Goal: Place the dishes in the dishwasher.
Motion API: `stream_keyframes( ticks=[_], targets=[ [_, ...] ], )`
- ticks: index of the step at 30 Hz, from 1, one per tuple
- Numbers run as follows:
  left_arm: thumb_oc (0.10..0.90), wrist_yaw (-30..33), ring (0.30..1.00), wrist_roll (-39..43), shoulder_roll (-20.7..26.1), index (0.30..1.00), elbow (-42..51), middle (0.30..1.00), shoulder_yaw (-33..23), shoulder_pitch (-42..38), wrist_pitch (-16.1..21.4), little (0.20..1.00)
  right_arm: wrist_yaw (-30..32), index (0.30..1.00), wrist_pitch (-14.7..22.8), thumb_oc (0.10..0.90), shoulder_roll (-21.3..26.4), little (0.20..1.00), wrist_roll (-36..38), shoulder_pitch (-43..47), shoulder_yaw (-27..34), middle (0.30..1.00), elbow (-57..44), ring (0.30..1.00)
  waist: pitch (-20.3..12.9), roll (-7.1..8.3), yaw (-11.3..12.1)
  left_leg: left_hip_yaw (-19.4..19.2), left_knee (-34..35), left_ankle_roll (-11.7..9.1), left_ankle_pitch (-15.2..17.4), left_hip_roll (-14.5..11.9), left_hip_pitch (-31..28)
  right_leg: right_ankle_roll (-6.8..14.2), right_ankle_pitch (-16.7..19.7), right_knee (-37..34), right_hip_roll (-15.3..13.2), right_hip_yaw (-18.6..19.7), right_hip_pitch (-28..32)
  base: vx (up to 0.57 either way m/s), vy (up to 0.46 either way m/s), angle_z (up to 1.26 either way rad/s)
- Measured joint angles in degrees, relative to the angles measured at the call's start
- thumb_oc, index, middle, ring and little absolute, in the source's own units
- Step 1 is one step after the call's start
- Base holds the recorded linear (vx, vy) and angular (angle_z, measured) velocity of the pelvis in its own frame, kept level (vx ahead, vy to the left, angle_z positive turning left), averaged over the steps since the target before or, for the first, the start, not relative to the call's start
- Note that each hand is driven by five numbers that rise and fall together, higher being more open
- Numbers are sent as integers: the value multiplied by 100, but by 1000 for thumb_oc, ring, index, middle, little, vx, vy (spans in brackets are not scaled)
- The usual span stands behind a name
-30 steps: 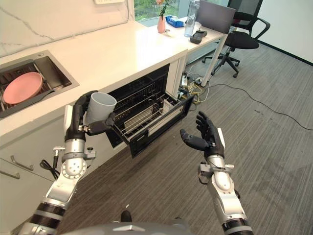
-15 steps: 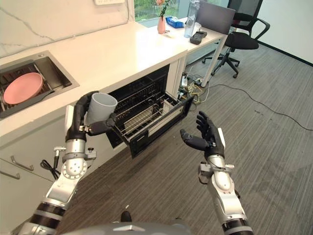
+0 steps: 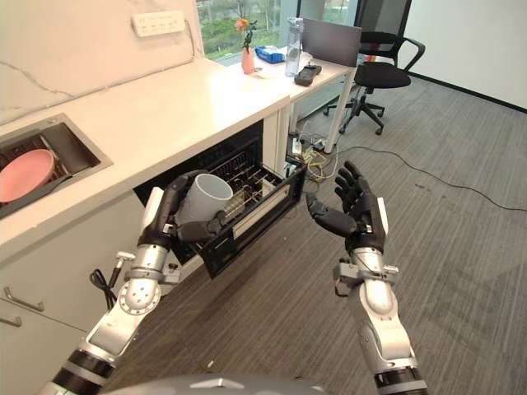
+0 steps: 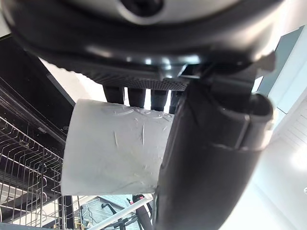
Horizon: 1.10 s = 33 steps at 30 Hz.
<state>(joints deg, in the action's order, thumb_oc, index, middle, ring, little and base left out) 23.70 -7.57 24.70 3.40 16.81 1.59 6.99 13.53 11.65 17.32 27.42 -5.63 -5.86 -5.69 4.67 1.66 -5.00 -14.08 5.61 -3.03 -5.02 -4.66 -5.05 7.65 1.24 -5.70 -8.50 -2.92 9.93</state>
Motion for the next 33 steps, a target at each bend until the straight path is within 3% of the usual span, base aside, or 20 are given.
stream_keyframes(
  ticks=[5,8,13,33],
  targets=[
    [400,17,300,-7,-40,300,20,300,49,-2,-1,300,57,900,57,800,-275,900,769,51,-303,900,1,900,1,-10,115,45,-23,9,-17,14,7,-4,-6,-5,-10,-44,18,-12,9,5],
    [400,18,300,-184,-46,300,16,300,111,-2,-1,300,0,900,93,800,-340,900,1320,170,-1015,900,2,900,3,-17,166,95,-12,6,-28,13,11,-19,-16,-19,-8,-103,45,-24,3,9],
    [400,36,300,-207,-47,300,15,300,110,-10,-1,300,-241,900,70,800,-326,900,1367,301,-1574,900,4,900,5,-19,225,212,-23,14,-52,35,11,-16,-29,-17,-13,-212,113,-28,7,11],
    [400,128,300,-434,-53,300,-29,300,545,-100,-2,300,-505,900,-277,800,-133,900,1544,765,-2280,900,305,900,-16,-138,410,521,-24,1,-124,45,90,-68,-94,-5,-3,-532,226,-9,0,8]
  ],
)
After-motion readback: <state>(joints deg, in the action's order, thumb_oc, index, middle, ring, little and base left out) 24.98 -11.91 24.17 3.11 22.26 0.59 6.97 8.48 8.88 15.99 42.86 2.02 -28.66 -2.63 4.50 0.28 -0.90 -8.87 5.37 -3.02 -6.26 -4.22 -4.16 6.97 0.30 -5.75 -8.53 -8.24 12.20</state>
